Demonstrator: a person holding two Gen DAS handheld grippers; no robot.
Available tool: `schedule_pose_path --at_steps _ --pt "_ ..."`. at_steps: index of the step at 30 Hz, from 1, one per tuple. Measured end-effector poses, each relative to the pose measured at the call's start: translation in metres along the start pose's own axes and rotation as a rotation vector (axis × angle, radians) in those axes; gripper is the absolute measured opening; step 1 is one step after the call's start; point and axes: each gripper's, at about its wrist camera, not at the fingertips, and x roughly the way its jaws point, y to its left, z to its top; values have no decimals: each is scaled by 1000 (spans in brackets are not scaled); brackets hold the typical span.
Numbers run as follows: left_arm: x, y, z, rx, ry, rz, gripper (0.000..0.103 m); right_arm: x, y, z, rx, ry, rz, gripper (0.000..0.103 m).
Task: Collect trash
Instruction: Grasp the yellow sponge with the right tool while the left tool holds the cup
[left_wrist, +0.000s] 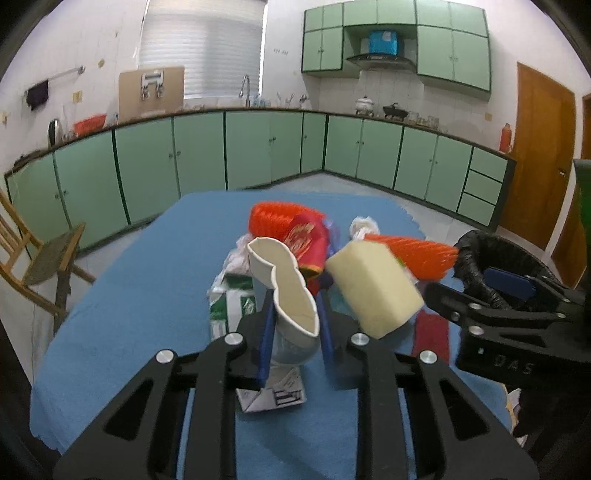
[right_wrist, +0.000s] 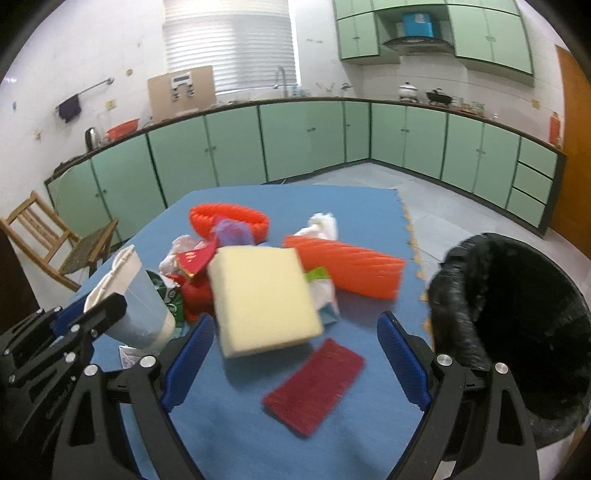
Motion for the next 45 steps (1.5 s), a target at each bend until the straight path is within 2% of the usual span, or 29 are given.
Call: schedule_pose_path --at_steps 7,12,15,18,23,25,34,45 --pt "7 6 -1 8 14 -8 21 31 10 1 -13 54 8 87" --pt "12 10 0 8 23 -12 21 47 13 -4 -30 111 37 70" --pt "16 12 -3 -2 37 -10 21 53 17 -10 -43 149 79 56" --pt "15 10 -2 6 32 -11 21 50 17 -11 -39 145 89 49" --pt "14 9 1 8 27 -12 21 37 14 -5 -43 119 142 27" --pt "11 7 3 14 16 -14 21 31 13 -2 -38 107 160 21" --pt "-4 -9 15 43 -26 -42 21 4 7 11 -14 49 199 15" --pt "-11 -29 27 63 -49 -82 21 -24 -11 32 3 -17 187 14"
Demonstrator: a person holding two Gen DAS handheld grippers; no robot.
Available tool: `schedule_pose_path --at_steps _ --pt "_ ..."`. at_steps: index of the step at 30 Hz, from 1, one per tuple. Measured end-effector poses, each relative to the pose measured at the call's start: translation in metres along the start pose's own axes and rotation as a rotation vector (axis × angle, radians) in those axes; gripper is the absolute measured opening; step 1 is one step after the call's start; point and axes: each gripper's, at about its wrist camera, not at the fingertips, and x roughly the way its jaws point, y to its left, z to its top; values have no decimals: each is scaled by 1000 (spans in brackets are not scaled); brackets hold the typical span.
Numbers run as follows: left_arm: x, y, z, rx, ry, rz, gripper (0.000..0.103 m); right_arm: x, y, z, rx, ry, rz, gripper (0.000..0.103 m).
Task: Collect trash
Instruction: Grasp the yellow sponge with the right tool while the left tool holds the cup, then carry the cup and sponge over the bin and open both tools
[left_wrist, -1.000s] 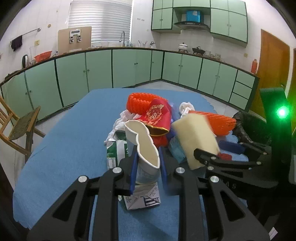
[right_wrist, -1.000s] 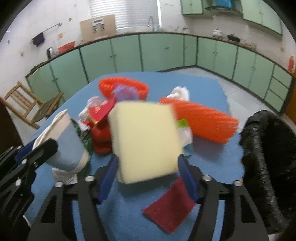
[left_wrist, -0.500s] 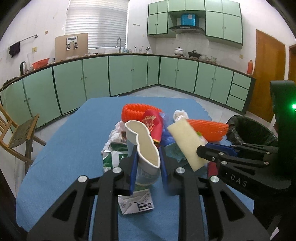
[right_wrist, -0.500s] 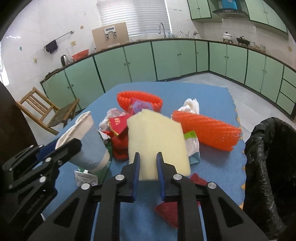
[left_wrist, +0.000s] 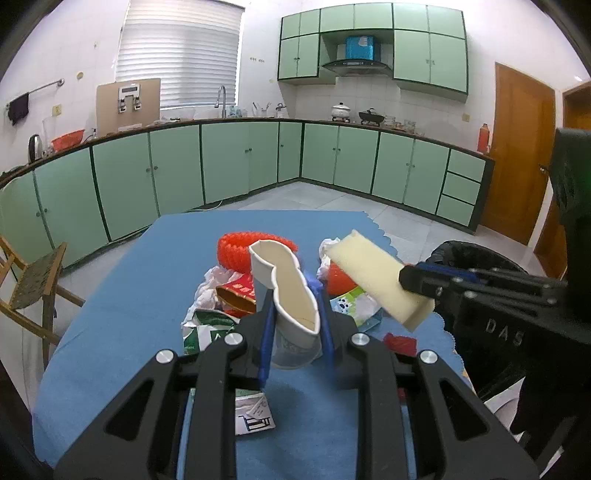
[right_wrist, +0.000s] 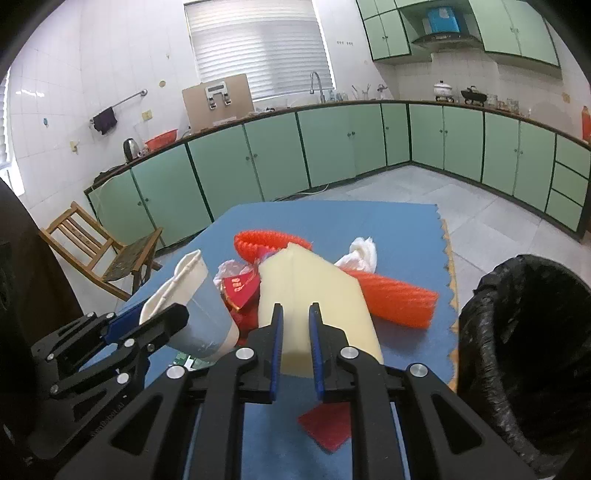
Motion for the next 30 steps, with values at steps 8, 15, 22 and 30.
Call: schedule_pose_path --at_steps 8,15,22,30 --pt "4 -33 22 37 -30 -109 21 -31 -24 14 4 -58 -62 13" --pt "36 -98 41 72 -29 -265 21 -72 -90 16 46 -99 -224 13" --pt "77 -180 42 120 0 -381 21 -93 -169 1 128 -90 -360 13" --pt "125 -252 29 157 67 -441 22 -94 -238 -23 255 -61 -427 13"
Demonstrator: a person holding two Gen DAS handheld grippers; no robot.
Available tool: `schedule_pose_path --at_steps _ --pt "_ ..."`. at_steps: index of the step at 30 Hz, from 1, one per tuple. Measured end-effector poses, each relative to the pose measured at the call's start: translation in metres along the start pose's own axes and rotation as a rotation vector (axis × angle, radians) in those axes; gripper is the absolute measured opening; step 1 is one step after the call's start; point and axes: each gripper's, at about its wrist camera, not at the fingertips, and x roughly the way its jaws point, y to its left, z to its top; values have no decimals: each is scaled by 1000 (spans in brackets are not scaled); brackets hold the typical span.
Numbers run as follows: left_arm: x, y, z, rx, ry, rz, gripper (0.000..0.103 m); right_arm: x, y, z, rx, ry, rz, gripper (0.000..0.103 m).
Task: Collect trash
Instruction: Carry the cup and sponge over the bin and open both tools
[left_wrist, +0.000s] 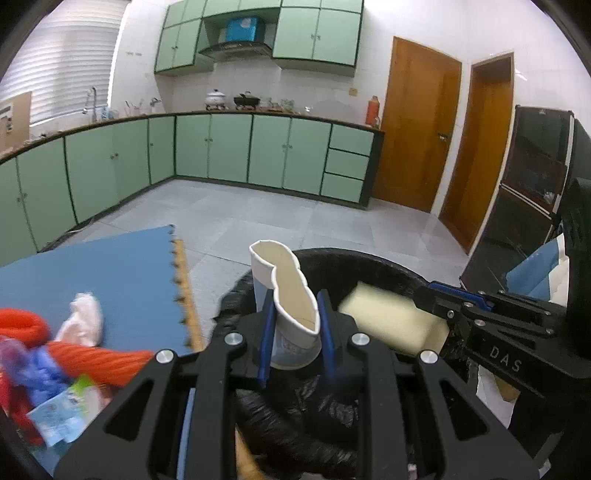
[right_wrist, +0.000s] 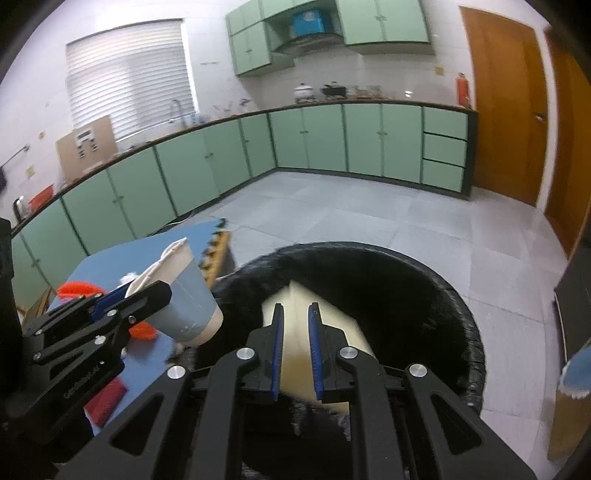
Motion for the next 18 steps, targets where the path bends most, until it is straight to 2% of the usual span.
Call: schedule_pose_path --at_steps 1,3,5,7,9,11,14,18 --pt "6 -3 -1 6 6 -5 23 2 -4 1 3 5 -7 14" --pt "17 -9 -2 11 22 -12 34 8 -15 -1 15 20 -32 19" --pt "21 -10 -3 9 35 -17 42 9 -23 -4 32 28 -54 39" --pt "19 -7 -4 5 40 -23 48 7 -29 -7 38 24 -71 47" --pt "15 -2 -1 -1 37 -15 54 2 -31 -10 40 14 -99 62" --pt "7 8 1 -11 36 -2 59 -1 -27 -11 47 1 -119 82" --pt "-12 22 1 -31 25 29 65 -10 -21 -11 51 -24 -129 96" --pt "-50 52 -4 -60 0 108 73 -22 4 -10 81 -76 -142 97"
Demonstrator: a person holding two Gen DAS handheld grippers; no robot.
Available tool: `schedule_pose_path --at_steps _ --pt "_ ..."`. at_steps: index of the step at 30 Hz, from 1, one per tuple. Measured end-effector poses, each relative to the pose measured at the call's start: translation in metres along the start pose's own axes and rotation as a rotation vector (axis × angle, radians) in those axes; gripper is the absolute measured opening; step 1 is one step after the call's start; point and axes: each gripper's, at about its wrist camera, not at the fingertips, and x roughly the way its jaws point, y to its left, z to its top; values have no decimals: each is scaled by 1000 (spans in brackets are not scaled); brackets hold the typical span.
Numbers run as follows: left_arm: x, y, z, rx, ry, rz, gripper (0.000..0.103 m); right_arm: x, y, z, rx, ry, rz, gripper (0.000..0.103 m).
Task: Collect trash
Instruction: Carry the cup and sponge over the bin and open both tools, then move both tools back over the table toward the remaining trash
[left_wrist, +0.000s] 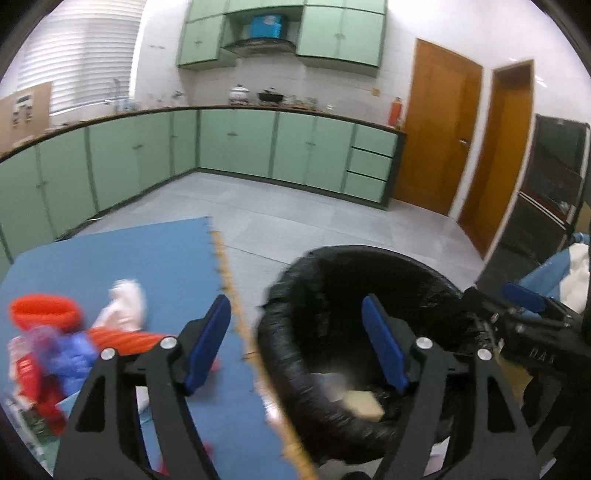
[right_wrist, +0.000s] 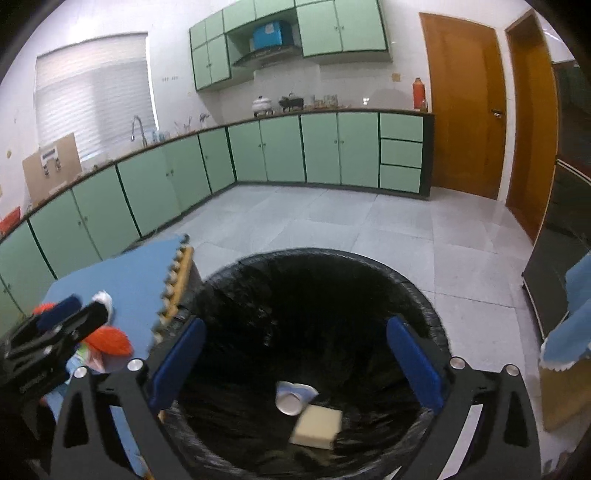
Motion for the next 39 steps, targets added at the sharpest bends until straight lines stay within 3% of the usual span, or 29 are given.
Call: schedule_pose_path --at_steps 3,9,16,27,39 --pt "-26 23 -5 -7 -15 71 74 -11 23 -4 2 -27 5 97" --pt "-85 74 -27 -19 -50 243 74 -27 94 -27 -75 -30 111 97" --pt "-126 125 -57 -81 -29 368 74 -31 148 -58 -84 -13 188 97" --pt "-145 162 -88 -136 -3 444 74 -15 207 -107 -171 73 201 94" --pt "-132 186 -105 -184 52 464 74 14 232 -129 -233 162 159 82"
